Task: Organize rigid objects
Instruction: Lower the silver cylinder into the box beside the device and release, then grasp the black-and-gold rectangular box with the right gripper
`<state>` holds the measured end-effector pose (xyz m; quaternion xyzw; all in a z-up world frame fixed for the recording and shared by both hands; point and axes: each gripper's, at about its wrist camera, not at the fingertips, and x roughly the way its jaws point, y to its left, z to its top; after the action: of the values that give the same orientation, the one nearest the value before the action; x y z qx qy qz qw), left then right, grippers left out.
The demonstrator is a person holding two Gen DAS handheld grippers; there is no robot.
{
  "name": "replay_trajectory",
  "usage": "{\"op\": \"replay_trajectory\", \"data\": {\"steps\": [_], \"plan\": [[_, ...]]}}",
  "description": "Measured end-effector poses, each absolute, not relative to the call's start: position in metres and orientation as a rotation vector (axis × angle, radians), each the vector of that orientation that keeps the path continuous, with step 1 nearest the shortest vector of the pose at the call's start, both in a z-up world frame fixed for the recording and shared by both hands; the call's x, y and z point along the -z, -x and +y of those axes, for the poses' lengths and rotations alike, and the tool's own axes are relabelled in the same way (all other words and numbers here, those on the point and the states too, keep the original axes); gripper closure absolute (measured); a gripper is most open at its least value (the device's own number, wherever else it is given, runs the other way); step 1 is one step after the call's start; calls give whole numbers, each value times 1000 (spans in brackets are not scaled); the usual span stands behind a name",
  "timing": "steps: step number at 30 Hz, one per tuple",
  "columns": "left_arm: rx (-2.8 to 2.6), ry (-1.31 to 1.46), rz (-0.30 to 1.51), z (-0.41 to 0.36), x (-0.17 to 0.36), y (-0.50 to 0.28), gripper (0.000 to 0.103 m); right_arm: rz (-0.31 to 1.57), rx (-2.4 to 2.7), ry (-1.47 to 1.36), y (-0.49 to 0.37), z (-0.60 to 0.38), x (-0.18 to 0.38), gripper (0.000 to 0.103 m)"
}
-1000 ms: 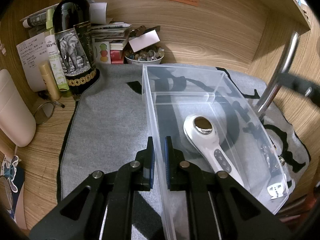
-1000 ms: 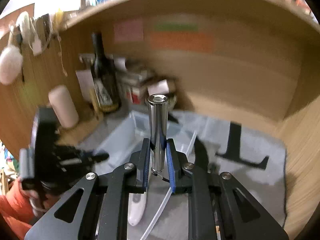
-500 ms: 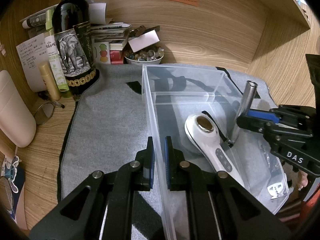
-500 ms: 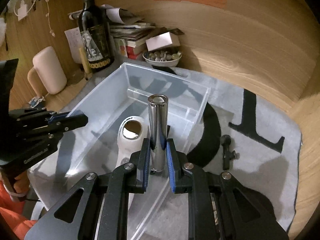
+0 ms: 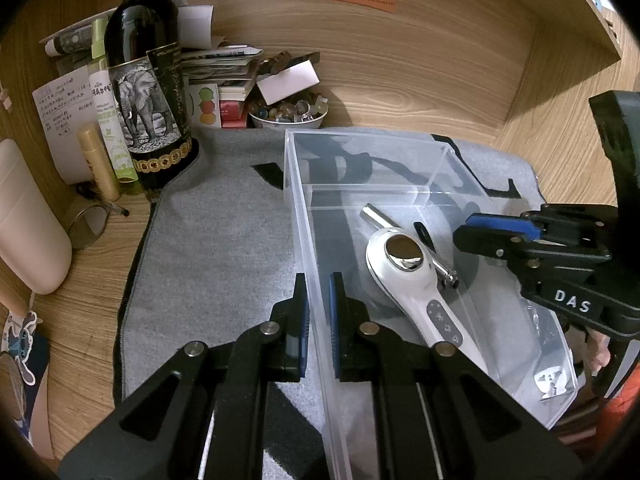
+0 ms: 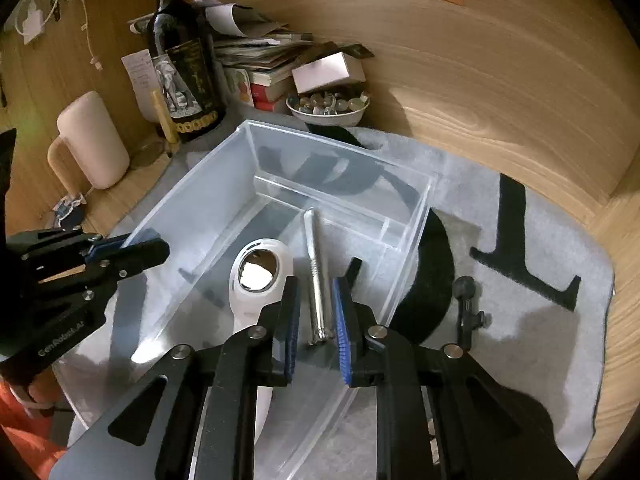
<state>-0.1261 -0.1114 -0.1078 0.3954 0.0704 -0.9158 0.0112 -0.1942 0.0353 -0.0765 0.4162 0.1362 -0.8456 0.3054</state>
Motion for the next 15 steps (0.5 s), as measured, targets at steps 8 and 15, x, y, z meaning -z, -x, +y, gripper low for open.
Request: {"op": "replay_trajectory", "data": {"steps": [8, 15], "plan": [[2856, -1234, 219, -111, 108, 126, 94, 316, 2315, -996, 180, 53, 50, 78], [2856, -1234, 217, -111, 108, 126, 94, 273, 2489, -874, 171, 93, 19, 59]]}}
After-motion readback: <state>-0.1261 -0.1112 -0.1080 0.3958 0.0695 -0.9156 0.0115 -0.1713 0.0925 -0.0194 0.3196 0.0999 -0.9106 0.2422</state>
